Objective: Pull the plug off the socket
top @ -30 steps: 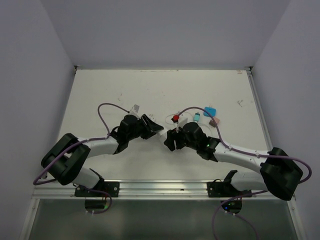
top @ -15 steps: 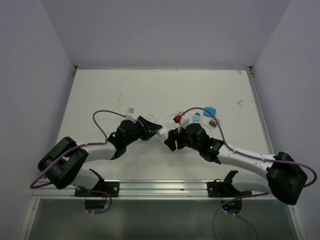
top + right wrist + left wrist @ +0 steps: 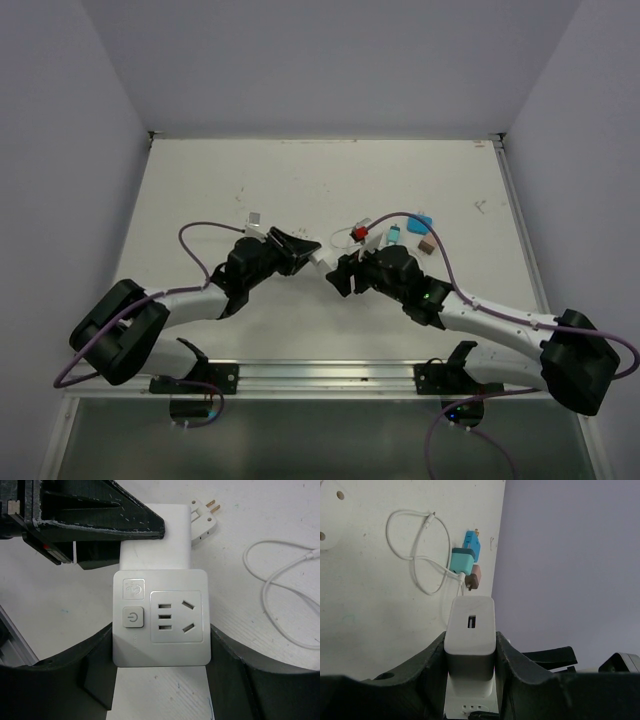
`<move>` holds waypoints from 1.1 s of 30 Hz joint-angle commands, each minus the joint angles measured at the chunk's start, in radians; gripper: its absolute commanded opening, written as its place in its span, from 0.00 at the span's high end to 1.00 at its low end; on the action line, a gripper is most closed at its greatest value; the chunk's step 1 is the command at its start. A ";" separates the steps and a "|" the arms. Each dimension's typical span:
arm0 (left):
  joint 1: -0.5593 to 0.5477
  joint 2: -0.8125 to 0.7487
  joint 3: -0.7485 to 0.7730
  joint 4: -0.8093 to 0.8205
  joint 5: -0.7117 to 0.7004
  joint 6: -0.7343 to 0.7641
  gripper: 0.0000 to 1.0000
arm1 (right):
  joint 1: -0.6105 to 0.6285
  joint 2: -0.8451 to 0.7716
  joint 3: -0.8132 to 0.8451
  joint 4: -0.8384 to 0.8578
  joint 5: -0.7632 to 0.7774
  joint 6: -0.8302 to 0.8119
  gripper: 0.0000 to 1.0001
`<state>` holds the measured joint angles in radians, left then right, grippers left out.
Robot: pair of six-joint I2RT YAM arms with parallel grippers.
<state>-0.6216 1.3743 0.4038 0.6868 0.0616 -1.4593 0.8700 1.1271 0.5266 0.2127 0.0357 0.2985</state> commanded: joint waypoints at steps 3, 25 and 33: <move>0.177 -0.052 0.017 0.045 -0.267 0.000 1.00 | 0.004 -0.050 -0.036 -0.065 0.000 -0.035 1.00; 0.160 -0.121 0.056 -0.049 -0.539 0.082 1.00 | 0.060 0.042 0.030 -0.084 0.030 0.027 1.00; 0.123 -0.058 0.093 -0.018 -0.612 0.086 1.00 | 0.113 0.080 0.049 -0.093 0.122 0.152 1.00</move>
<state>-0.5671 1.2873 0.4248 0.6029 -0.0452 -1.4223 0.9512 1.2209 0.5911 0.3119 0.1524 0.3962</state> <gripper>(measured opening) 0.402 0.636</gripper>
